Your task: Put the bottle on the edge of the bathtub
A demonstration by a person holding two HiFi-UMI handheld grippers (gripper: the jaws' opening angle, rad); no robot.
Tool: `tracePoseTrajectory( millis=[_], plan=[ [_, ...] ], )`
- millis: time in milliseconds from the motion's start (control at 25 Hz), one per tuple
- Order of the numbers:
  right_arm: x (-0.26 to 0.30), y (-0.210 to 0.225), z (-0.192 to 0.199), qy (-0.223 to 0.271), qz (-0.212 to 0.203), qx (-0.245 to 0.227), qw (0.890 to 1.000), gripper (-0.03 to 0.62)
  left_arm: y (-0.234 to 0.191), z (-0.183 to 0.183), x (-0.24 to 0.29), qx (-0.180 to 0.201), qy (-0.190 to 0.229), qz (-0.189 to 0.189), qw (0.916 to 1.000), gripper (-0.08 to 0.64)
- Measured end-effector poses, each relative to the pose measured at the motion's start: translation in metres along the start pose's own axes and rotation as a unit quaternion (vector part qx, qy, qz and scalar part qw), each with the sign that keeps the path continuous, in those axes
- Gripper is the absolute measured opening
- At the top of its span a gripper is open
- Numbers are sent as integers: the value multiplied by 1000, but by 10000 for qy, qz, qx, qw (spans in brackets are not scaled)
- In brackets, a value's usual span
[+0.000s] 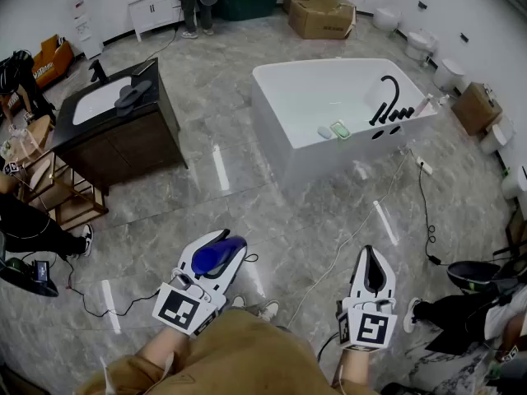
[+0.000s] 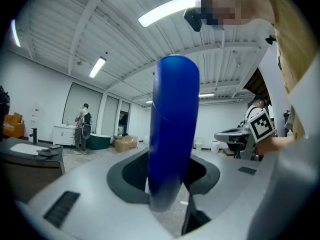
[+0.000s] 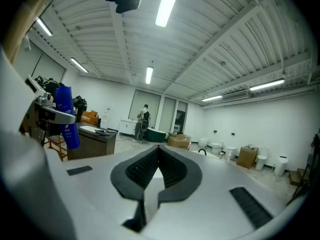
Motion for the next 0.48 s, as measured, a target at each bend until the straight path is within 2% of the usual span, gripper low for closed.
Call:
tracePoseTrajectory(
  millis=[160, 480],
  plan=[
    [2, -3, -3, -14, -54, 8, 10000, 3, -5, -3, 1, 159, 51, -14, 9999, 153],
    [9, -16, -3, -178, -224, 258, 9993, 5, -22, 3, 3, 73, 91, 72, 9999, 153]
  ],
)
Point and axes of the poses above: the fingertips, and each gripper's own axes: x forward along the fingers, y to its right, z out of its underside, the point moved 9 cm from there along -x, backward along the fingers, and after that the axes turned 1 degree about y, right-handed, at the moved point
